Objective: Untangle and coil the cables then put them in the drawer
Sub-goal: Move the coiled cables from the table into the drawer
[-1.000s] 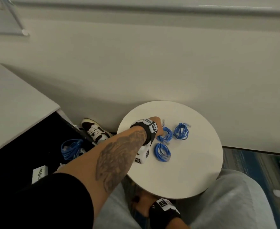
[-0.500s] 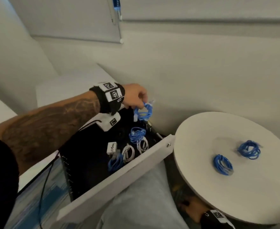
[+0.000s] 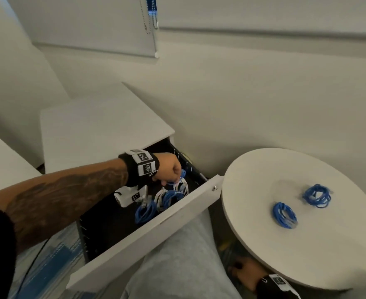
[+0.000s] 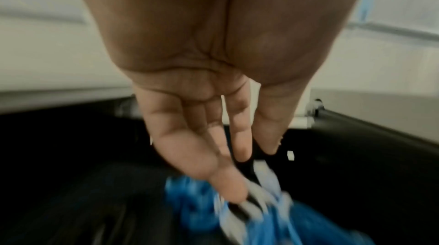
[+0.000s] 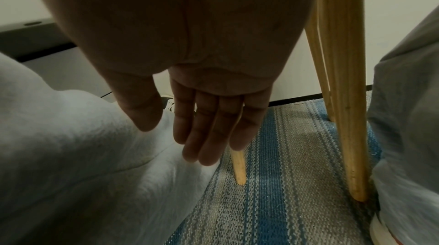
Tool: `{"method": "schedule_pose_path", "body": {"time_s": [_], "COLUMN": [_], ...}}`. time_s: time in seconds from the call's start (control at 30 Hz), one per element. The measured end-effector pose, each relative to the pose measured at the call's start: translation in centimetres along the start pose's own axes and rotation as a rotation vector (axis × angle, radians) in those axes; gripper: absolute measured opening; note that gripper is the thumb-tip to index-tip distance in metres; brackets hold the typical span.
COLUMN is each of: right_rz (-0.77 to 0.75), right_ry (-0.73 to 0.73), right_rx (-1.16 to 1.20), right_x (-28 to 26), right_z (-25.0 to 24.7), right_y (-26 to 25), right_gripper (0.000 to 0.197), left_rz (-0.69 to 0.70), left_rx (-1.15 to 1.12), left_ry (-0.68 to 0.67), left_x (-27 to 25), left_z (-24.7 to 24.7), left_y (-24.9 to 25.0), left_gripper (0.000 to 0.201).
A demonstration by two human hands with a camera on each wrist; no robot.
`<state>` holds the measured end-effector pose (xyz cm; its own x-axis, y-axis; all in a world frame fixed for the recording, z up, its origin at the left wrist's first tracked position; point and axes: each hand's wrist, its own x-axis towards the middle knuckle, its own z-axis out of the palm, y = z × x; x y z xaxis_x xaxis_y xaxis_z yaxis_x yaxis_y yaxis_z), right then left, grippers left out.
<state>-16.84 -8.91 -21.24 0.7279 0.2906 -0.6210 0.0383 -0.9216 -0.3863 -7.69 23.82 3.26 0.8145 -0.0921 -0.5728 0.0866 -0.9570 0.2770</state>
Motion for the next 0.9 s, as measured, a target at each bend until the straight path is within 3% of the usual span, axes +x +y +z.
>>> {"method": "schedule_pose_path", "body": {"time_s": [0.1,0.2,0.3,0.4,0.53,0.67,0.73,0.8,0.9], "right_rz": [-0.018,-0.032,-0.067,-0.076,-0.037,-0.041,-0.044,-0.030,-0.054], "right_ry": [-0.039,-0.012,0.098,0.114,0.046,0.200,0.203,0.080,0.030], "right_rx": [0.018,0.048,-0.040,-0.061,0.034,0.047,0.039,0.064,0.055], "right_x": [-0.4,-0.6,-1.8,-2.6,-2.7,-3.0,-3.0,-2.5,-1.9], "right_z": [-0.3,-0.2,-0.8,-1.6,-1.4,-1.3,-1.4,-1.1,-0.7], "right_y": [-0.3,0.1,-0.2,-0.4,-0.5,0.2,0.2,-0.1,-0.3], "right_gripper": [0.021,0.053,0.060,0.054,0.046,0.059,0.061,0.049,0.042], "left_rz": [0.115,0.307,0.413,0.396,0.318,0.313,0.349,0.388,0.437], "left_rx": [-0.018,-0.118,-0.122,-0.027,0.247,0.296,0.308,0.305,0.162], "left_ry": [0.178,0.275,0.182,0.046,-0.039,-0.021,-0.008,0.012,0.140], "left_x": [0.3,0.8,2.3,5.7,10.0,12.3,12.3,11.3,8.3], "left_z": [-3.7,-5.5,-3.9,0.6,7.7,11.7,11.7,10.0,4.4], "left_y": [4.8,12.8,20.2,25.0,26.6,25.7,25.5,25.7,25.0], "left_gripper": [0.019,0.017,0.018,0.022,0.043,0.033,0.027,0.026,0.025]}}
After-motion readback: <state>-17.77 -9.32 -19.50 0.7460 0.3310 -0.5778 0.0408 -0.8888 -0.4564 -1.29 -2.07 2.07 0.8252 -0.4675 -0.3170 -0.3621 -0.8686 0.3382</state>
